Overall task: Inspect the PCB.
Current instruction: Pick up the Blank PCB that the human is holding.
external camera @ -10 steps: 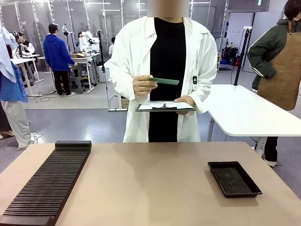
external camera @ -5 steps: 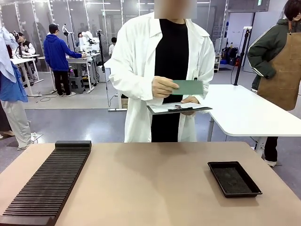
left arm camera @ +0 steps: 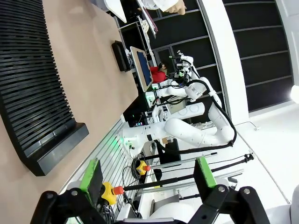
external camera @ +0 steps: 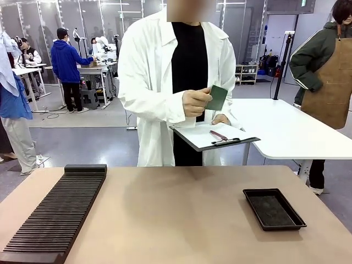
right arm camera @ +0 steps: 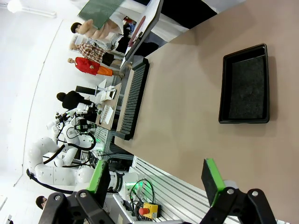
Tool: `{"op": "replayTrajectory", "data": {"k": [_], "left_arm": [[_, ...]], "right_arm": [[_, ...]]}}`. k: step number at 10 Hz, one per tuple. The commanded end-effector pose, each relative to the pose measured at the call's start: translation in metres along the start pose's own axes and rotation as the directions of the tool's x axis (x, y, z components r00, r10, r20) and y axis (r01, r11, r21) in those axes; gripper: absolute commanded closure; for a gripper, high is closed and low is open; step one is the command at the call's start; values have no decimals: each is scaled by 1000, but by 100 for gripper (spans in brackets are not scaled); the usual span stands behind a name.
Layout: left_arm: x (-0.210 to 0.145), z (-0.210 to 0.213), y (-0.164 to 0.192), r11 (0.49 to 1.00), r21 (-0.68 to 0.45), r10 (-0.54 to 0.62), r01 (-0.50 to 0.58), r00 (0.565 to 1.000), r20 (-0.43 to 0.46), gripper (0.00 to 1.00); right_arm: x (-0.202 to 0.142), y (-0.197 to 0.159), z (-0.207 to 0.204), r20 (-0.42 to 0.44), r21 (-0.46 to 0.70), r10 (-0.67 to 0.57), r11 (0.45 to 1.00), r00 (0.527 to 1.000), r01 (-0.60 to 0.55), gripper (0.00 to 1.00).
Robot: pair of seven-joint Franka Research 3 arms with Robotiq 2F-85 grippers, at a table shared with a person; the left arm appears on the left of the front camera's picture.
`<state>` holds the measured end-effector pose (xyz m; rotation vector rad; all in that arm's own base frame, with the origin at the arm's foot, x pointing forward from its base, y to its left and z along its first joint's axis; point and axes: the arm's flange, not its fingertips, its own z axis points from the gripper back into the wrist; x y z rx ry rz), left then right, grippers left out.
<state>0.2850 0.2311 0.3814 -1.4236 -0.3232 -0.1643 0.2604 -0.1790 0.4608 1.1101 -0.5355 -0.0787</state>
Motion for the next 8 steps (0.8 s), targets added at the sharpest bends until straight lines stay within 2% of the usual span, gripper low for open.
{"op": "replayTrajectory", "data": {"k": [1,8], "left_arm": [[-3,-1,-6,1000,7,12,-12,1000,-11,0],[-3,-1,-6,1000,7,12,-12,1000,-11,0]], "right_arm": [[0,1,1,8,11,11,1000,1000,-11,0],[0,1,1,8,11,11,1000,1000,-11,0]]}}
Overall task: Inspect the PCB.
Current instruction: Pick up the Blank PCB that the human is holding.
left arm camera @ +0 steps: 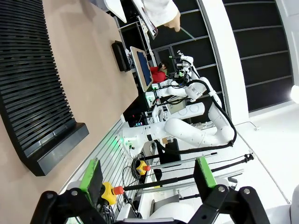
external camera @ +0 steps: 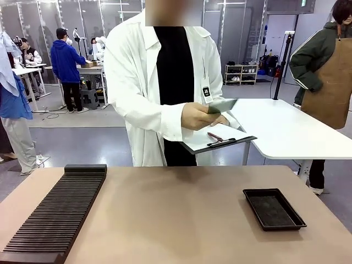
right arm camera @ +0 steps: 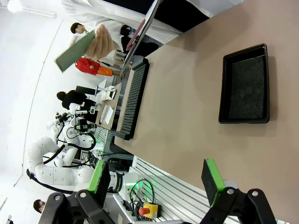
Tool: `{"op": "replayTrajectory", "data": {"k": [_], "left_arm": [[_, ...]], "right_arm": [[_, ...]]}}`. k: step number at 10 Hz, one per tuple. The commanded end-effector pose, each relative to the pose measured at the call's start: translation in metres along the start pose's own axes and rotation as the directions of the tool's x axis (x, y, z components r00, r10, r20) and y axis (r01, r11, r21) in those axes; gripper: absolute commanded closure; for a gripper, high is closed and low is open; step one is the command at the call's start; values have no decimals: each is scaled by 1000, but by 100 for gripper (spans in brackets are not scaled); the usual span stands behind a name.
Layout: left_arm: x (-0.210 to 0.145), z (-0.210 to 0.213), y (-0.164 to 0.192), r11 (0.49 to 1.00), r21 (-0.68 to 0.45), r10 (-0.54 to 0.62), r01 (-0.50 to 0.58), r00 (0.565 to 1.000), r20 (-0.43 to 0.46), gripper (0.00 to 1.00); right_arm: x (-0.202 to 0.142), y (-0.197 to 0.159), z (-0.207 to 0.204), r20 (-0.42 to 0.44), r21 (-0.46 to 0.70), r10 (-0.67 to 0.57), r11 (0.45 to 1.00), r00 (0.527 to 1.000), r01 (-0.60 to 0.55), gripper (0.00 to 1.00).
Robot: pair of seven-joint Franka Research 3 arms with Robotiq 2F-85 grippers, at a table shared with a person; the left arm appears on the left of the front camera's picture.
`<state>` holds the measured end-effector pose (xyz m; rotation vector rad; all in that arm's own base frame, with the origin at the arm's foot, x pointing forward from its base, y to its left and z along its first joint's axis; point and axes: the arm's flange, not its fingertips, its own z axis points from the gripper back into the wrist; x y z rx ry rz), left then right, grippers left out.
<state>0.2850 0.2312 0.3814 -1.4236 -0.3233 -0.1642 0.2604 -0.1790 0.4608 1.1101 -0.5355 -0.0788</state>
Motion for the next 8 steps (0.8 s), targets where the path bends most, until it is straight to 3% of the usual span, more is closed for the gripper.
{"op": "replayTrajectory", "data": {"k": [1,7,8], "left_arm": [[-3,-1,-6,1000,7,12,-12,1000,-11,0],[-3,-1,-6,1000,7,12,-12,1000,-11,0],[-3,-1,-6,1000,7,12,-12,1000,-11,0]], "right_arm": [[0,1,1,8,11,11,1000,1000,-11,0],[0,0,0,0,0,0,1000,1000,0,0],[8,15,-6,-64,82,-56,995,996,61,0]]}}
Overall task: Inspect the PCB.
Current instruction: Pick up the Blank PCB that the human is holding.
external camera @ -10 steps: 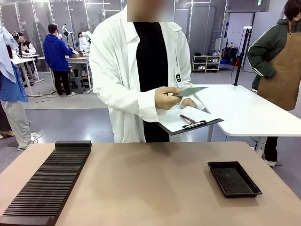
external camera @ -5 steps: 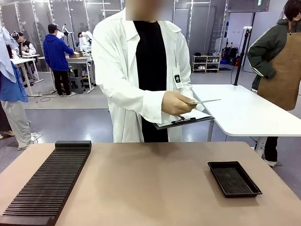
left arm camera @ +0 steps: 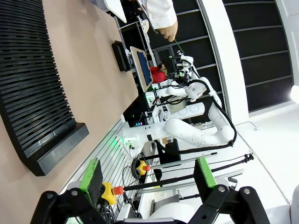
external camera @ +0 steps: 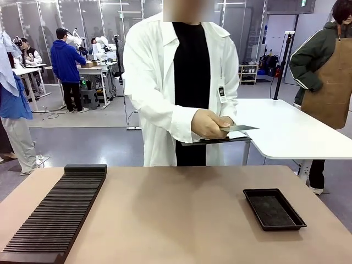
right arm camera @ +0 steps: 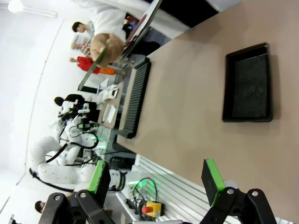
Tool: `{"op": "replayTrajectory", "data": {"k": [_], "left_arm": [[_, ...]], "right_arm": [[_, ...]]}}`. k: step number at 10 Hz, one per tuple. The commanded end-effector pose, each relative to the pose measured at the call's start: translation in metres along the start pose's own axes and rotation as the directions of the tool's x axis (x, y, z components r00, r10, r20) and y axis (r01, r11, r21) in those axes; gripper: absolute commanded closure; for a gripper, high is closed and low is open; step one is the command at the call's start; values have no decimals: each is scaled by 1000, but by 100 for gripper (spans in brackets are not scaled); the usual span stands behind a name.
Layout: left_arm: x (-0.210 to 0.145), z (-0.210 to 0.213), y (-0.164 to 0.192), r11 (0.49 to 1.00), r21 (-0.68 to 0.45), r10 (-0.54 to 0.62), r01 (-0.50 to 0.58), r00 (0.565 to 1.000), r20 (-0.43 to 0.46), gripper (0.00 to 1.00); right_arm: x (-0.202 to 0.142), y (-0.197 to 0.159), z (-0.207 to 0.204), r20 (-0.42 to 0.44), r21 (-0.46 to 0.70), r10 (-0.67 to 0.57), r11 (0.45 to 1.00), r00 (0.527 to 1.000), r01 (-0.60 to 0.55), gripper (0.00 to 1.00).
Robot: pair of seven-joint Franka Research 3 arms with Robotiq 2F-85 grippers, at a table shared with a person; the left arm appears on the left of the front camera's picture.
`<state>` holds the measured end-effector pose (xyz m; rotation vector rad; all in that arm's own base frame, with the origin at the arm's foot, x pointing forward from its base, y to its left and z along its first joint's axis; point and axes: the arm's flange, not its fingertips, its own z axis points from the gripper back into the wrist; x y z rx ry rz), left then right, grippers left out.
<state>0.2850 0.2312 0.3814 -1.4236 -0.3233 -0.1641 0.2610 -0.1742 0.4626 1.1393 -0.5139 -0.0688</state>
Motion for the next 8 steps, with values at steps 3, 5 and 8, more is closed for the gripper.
{"op": "replayTrajectory", "data": {"k": [3,5,8], "left_arm": [[-3,-1,-6,1000,7,12,-12,1000,-11,0],[-3,-1,-6,1000,7,12,-12,1000,-11,0],[-3,-1,-6,1000,7,12,-12,1000,-11,0]], "right_arm": [[44,46,-29,-125,109,-271,952,954,285,0],[60,62,-52,-107,169,-404,893,908,418,0],[71,82,-98,-136,120,-461,871,877,477,0]]}}
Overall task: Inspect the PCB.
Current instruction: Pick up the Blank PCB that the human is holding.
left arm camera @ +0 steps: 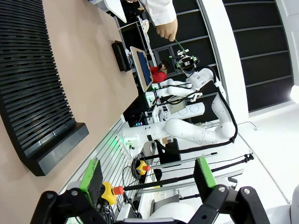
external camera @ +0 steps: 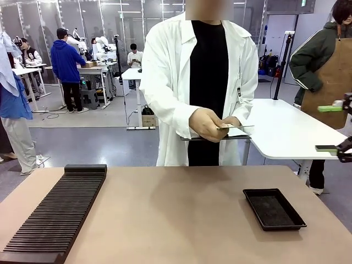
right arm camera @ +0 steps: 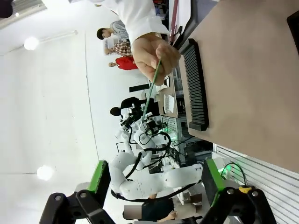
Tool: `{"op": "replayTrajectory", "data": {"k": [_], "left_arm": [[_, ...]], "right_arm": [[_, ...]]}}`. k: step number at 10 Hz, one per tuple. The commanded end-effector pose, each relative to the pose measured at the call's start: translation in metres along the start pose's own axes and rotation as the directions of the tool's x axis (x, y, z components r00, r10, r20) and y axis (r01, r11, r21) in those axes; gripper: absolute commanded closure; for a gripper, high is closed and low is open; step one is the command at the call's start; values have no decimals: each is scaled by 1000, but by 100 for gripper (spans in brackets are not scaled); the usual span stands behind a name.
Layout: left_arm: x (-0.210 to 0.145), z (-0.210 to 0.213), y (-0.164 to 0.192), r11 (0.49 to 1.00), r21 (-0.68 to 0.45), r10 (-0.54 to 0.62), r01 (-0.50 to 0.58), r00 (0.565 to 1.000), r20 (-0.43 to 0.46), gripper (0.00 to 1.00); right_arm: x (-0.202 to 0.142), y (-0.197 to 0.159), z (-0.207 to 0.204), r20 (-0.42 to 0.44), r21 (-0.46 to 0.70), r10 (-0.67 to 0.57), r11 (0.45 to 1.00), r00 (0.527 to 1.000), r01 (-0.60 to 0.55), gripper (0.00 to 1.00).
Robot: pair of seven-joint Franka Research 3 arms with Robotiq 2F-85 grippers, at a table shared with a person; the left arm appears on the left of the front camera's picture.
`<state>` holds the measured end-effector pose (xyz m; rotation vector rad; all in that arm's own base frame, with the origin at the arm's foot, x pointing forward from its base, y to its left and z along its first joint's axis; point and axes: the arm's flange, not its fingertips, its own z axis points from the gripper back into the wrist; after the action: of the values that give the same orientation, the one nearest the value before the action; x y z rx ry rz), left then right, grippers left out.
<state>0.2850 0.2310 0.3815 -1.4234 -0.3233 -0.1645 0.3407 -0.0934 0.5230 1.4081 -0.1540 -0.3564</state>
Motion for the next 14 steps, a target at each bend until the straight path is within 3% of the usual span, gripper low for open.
{"op": "replayTrajectory", "data": {"k": [1,8,12,13,14], "left_arm": [[-3,-1,-6,1000,7,12,-12,1000,-11,0],[-3,-1,-6,1000,7,12,-12,1000,-11,0],[-3,-1,-6,1000,7,12,-12,1000,-11,0],[-3,-1,-6,1000,7,12,-12,1000,-11,0],[-3,-1,-6,1000,7,12,-12,1000,-11,0]], "right_arm": [[2,9,-30,8,-14,-56,998,998,56,0],[16,-2,-152,-111,40,-156,986,982,161,0],[20,-10,-175,-162,54,-179,980,970,189,0],[20,-11,-176,-167,62,-179,980,970,191,9],[21,-14,-179,-183,63,-182,979,966,196,50]]}}
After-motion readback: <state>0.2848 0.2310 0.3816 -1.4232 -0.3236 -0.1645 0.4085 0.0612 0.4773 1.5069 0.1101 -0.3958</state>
